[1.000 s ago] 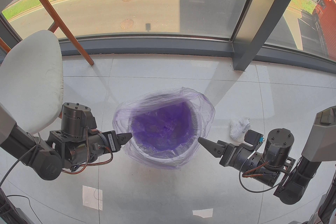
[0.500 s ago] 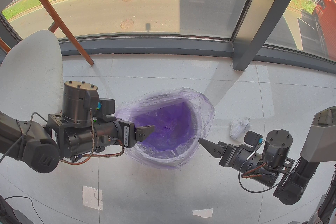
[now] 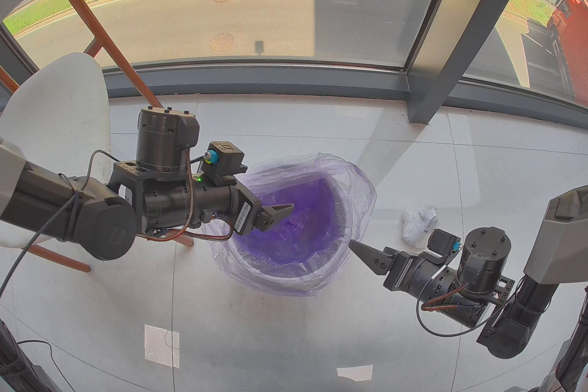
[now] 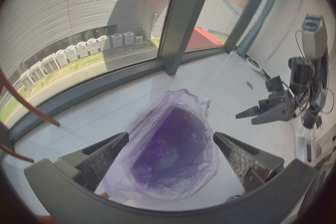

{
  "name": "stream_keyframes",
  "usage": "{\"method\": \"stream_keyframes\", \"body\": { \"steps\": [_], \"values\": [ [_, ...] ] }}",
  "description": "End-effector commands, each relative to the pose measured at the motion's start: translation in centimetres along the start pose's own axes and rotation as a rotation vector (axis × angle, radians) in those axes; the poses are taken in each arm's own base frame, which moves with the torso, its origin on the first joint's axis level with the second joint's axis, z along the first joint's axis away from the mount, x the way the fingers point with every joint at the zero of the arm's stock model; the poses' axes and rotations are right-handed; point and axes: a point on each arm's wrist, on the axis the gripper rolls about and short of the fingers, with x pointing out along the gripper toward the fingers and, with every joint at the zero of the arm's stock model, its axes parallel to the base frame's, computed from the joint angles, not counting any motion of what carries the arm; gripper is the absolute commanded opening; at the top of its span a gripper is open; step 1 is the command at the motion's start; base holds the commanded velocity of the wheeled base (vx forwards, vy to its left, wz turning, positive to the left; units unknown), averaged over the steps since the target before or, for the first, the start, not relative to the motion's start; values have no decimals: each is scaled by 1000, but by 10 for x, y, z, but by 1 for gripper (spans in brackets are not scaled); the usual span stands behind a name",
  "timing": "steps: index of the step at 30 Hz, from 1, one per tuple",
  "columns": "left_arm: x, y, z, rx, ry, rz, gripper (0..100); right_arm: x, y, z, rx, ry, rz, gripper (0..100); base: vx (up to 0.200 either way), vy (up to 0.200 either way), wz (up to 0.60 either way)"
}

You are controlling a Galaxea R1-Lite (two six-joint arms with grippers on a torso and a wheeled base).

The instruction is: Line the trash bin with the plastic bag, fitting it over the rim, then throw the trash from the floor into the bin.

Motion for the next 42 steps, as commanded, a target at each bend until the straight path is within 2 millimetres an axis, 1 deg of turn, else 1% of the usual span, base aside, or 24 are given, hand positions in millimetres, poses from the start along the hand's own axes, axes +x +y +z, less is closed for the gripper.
{"method": "stream_keyframes", "body": {
  "steps": [1, 2, 4, 5, 8, 10, 15, 19, 27, 28, 32, 42],
  "values": [
    [21, 4, -11, 27, 35, -18, 100, 0, 1, 2, 1, -13, 4, 100, 0, 0, 0],
    [22, 13, -14, 80, 42, 2, 100, 0, 1, 2, 1, -13, 4, 100, 0, 0, 0],
    [30, 21, -22, 147, 62, 11, 100, 1, 1, 2, 0, -12, 5, 100, 0, 0, 0],
    [38, 29, -27, 207, 71, 22, 100, 1, 0, 1, -1, -11, 2, 100, 0, 0, 0],
    [57, 55, -34, 378, 8, 72, 100, 2, 1, 0, -2, -11, -2, 100, 0, 0, 0],
    [65, 63, -34, 428, -32, 72, 100, 3, 3, -1, -1, -14, 2, 100, 0, 0, 0],
    [69, 64, -33, 435, -35, 64, 100, 2, 4, 0, 0, -17, 4, 100, 0, 0, 0],
    [74, 64, -38, 476, -29, 58, 100, 2, 4, 0, 2, -19, 1, 100, 0, 0, 0],
    [74, 64, -38, 500, -32, 56, 100, 2, 4, -1, 2, -18, 0, 100, 0, 0, 0],
    [74, 65, -38, 500, -29, 58, 0, 2, 4, -1, 2, -17, 1, 100, 0, 0, 0],
    [74, 65, -39, 497, -29, 58, 0, 2, 3, -1, 1, -15, -1, 100, 0, 0, 0],
    [71, 68, -31, 486, -48, 73, 0, 3, 3, -2, 1, -13, -3, 100, 0, 0, 0]
  ]
}}
